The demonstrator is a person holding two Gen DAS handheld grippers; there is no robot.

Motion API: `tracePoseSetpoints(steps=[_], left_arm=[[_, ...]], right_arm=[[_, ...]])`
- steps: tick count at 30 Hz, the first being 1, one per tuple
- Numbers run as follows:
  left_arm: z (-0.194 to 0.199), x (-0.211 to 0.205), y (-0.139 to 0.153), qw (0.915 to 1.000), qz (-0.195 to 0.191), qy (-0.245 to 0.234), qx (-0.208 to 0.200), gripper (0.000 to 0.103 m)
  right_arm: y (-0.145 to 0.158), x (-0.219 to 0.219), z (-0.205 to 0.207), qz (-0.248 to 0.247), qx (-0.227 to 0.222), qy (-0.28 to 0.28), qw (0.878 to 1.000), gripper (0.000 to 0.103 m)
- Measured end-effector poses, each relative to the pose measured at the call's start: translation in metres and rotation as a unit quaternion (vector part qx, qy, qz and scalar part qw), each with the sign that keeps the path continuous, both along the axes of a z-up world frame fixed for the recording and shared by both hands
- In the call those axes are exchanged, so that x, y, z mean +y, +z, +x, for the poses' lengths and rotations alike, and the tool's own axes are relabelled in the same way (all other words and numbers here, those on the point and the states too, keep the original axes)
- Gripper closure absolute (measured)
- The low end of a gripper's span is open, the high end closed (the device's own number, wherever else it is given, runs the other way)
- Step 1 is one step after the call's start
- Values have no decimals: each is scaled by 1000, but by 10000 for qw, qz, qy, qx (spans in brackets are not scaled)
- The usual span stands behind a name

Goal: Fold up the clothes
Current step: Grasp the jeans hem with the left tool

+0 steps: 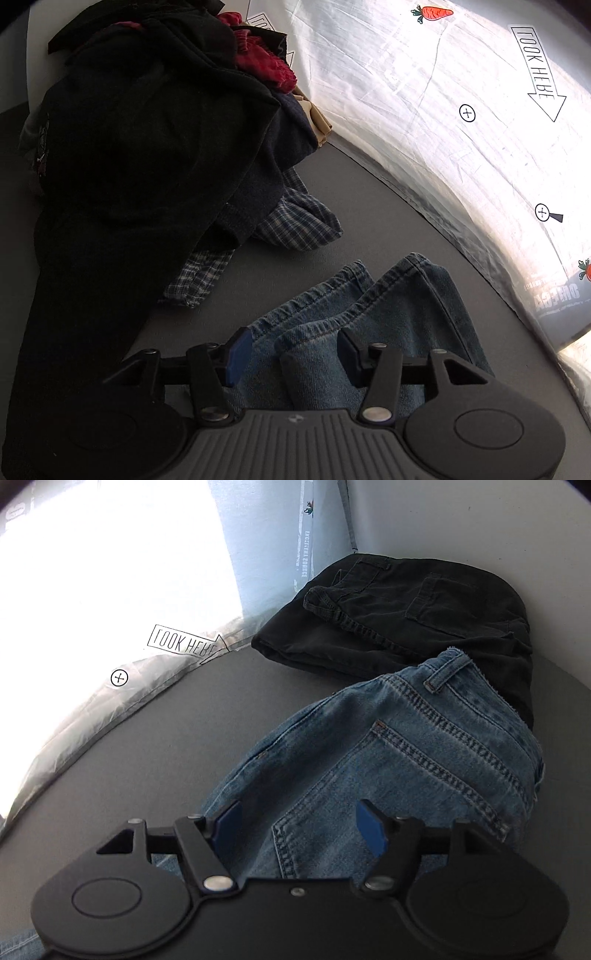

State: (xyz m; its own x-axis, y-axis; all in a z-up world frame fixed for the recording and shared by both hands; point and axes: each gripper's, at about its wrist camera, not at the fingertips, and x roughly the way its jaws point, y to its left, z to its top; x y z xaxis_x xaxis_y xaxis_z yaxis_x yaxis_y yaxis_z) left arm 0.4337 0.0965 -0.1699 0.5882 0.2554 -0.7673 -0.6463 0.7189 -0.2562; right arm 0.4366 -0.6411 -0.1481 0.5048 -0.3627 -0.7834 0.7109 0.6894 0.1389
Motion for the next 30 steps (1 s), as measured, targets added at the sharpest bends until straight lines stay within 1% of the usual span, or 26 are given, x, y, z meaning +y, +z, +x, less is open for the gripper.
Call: tracePoseSetpoints(steps=[2, 4, 6, 9, 10, 11, 12, 13, 15, 16, 18, 19, 23, 25, 26, 27, 28, 29, 30], left_arm=[[-11, 3, -6, 9999, -53, -94, -41, 51], [-11, 2, -10, 9996, -96, -224, -118, 51], [-2, 2, -17, 9992, -160, -360, -116, 51], [14, 0, -29, 9989, -125, -449, 31, 50], [20, -1, -35, 9986, -89, -511, 29, 50], [23, -1, -37, 9988, -42, -490, 47, 53], [26, -1, -40, 9992, 8, -389, 118, 72], [27, 0, -40, 9994, 39, -290, 172, 83], [24, -1, -25, 9998, -16, -128, 126, 93], [19, -4, -12, 9999, 74, -140, -25, 93], [2, -15, 29, 9981, 425, -281, -355, 93], [-5, -19, 41, 9971, 516, -306, -458, 93], [-29, -21, 44, 9948, 967, -241, -194, 92], [-30, -12, 15, 9963, 800, -118, 297, 92], [-29, -7, 0, 9968, 570, -66, 553, 89], [-30, -4, -10, 9963, 413, -11, 755, 83], [-32, -4, -11, 9958, 409, 33, 822, 82], [-34, -8, -5, 9961, 533, -13, 705, 81], [-36, -12, 1, 9961, 658, -59, 589, 75]], right_arm=[[-2, 18, -7, 26, 137, 119, 9998, 34], [-5, 29, -12, 17, 221, 230, 9995, 34], [-10, 35, -6, -58, 283, 347, 9990, 34], [-4, 43, -10, -149, 300, 435, 9985, 34], [-1, 46, -12, -167, 292, 450, 9984, 34], [2, 47, -15, -173, 267, 443, 9985, 34], [5, 48, -18, -176, 239, 429, 9986, 34], [7, 48, -20, -182, 218, 414, 9987, 34], [12, 47, -26, -209, 164, 357, 9990, 34], [14, 47, -29, -219, 136, 331, 9991, 34], [19, 46, -38, -230, 74, 283, 9993, 34], [20, 46, -42, -234, 55, 265, 9994, 33], [16, 43, -62, -112, 71, 178, 9998, 33], [11, 43, -70, -6, 121, 153, 9998, 33], [9, 43, -73, 22, 161, 164, 9997, 33], [8, 44, -76, 13, 203, 190, 9996, 33], [8, 46, -79, -44, 244, 228, 9994, 32], [8, 48, -81, -156, 282, 291, 9991, 31], [9, 51, -83, -277, 321, 359, 9985, 26]])
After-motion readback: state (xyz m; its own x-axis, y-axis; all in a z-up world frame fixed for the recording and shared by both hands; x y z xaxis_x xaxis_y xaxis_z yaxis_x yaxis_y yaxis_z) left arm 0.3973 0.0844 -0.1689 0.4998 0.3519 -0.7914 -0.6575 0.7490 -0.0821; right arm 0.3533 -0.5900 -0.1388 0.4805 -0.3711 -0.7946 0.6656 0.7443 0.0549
